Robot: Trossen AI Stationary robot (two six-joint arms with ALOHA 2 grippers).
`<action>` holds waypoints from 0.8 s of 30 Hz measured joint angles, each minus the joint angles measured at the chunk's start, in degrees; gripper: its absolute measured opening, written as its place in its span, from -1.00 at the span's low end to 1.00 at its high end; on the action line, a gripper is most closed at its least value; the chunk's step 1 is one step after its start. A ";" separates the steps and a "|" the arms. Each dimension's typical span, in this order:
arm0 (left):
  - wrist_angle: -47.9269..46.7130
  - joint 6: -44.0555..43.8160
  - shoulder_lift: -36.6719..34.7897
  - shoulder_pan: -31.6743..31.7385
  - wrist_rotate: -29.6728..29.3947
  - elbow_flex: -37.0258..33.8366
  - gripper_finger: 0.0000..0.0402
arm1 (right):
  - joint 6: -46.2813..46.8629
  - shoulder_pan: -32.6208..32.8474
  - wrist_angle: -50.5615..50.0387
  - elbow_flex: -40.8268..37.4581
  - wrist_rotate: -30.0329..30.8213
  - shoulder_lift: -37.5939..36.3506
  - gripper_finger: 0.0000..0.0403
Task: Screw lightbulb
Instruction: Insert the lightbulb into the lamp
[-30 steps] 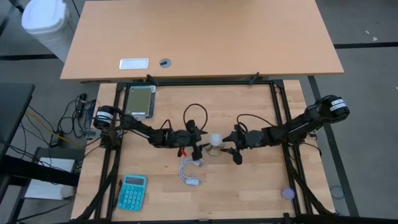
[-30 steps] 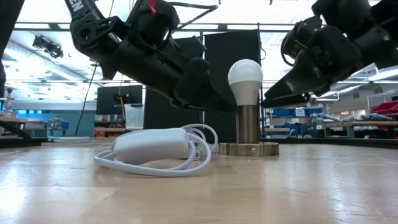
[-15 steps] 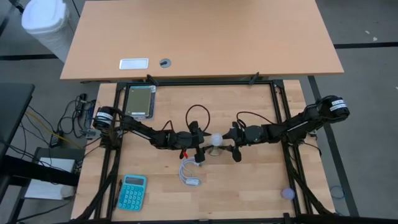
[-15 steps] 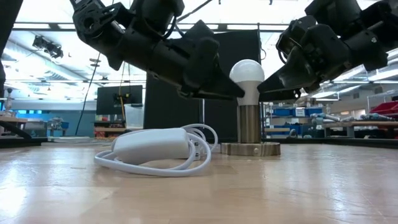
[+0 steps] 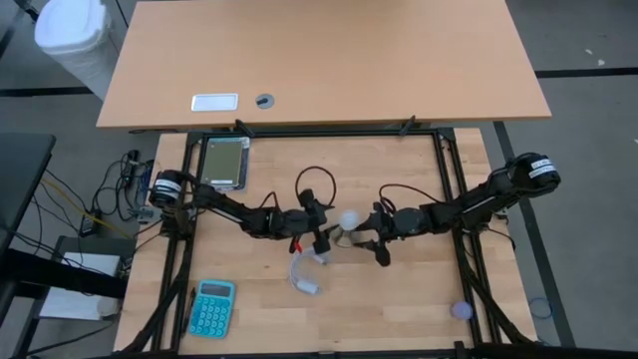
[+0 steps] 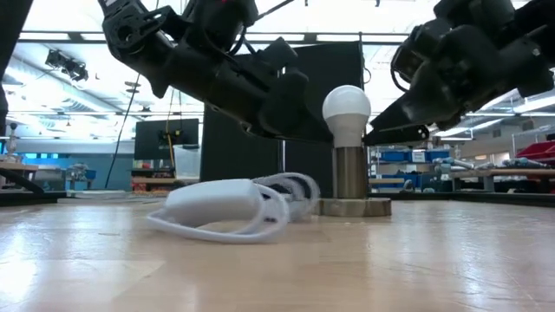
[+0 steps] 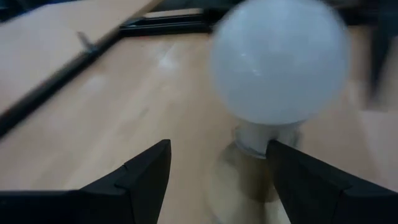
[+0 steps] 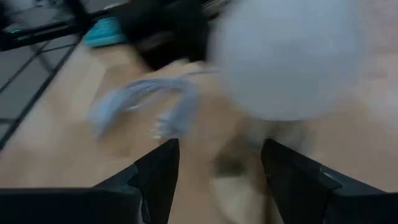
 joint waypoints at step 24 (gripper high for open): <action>0.33 -1.86 0.00 -0.83 4.67 0.17 0.34 | 3.81 4.03 -14.26 0.04 12.80 -7.68 0.14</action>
